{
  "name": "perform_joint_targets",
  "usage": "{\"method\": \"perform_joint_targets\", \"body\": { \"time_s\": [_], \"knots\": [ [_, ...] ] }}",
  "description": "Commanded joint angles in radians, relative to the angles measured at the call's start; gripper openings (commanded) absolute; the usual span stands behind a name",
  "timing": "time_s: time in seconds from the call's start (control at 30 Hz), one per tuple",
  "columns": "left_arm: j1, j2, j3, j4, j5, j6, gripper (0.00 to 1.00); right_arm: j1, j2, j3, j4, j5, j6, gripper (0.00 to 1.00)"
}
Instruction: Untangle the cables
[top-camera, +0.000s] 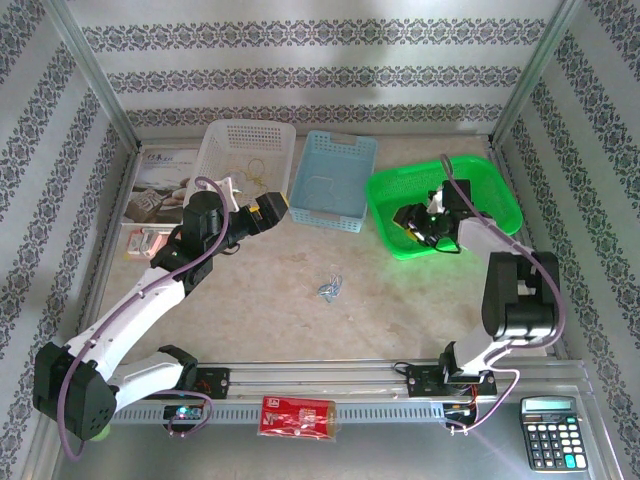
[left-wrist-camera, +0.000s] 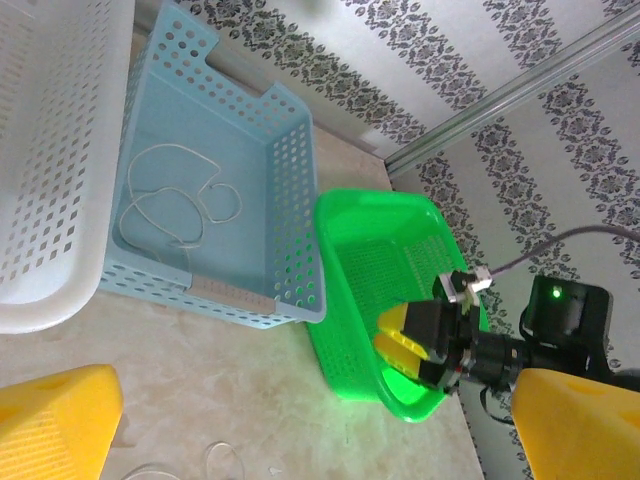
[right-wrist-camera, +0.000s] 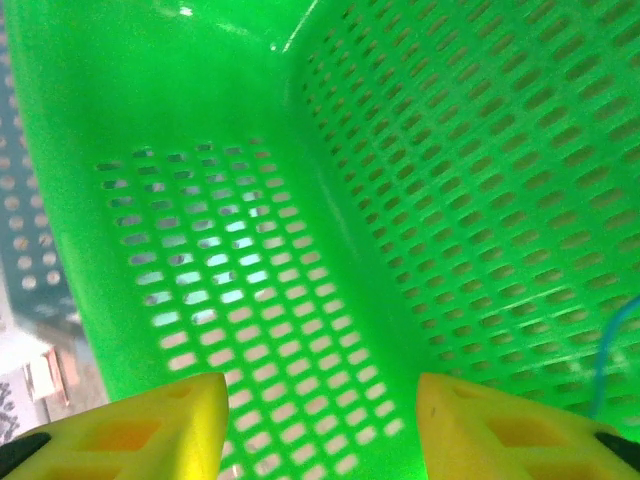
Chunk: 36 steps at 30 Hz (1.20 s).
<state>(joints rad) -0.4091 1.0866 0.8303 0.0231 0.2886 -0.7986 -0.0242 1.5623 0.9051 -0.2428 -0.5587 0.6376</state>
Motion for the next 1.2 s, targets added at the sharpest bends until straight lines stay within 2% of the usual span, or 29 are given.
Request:
{"method": "perform_joint_targets", "body": {
  "time_s": [0.0, 0.1, 0.27, 0.4, 0.53, 0.8, 1.03, 1.17],
  "knots": [
    [0.014, -0.002, 0.002, 0.051, 0.031, -0.006, 1.00, 0.009, -0.120, -0.005, 0.023, 0.006, 0.016, 0.53],
    [0.012, 0.008, 0.013, 0.055, 0.051, 0.020, 1.00, 0.001, -0.203, 0.051, -0.007, 0.081, -0.022, 0.54],
    [0.013, 0.009, 0.006, 0.075, 0.053, 0.052, 1.00, -0.010, -0.228, 0.167, -0.077, 0.138, -0.089, 0.55],
    [0.012, 0.008, -0.003, 0.083, 0.055, 0.075, 1.00, -0.005, -0.207, 0.204, -0.094, 0.115, -0.114, 0.55],
    [0.013, 0.015, -0.007, 0.053, 0.062, 0.085, 1.00, 0.041, -0.188, 0.214, -0.093, 0.063, -0.115, 0.54],
    [0.010, 0.003, -0.053, -0.004, 0.065, 0.054, 1.00, 0.266, -0.226, 0.169, -0.126, 0.055, -0.125, 0.52],
    [-0.001, -0.025, -0.134, -0.011, 0.055, 0.022, 1.00, 0.496, -0.245, 0.056, -0.124, 0.183, -0.102, 0.54],
    [-0.005, -0.028, -0.177, -0.039, 0.039, 0.010, 1.00, 0.584, -0.243, -0.007, -0.120, 0.256, -0.087, 0.59]
  ]
}}
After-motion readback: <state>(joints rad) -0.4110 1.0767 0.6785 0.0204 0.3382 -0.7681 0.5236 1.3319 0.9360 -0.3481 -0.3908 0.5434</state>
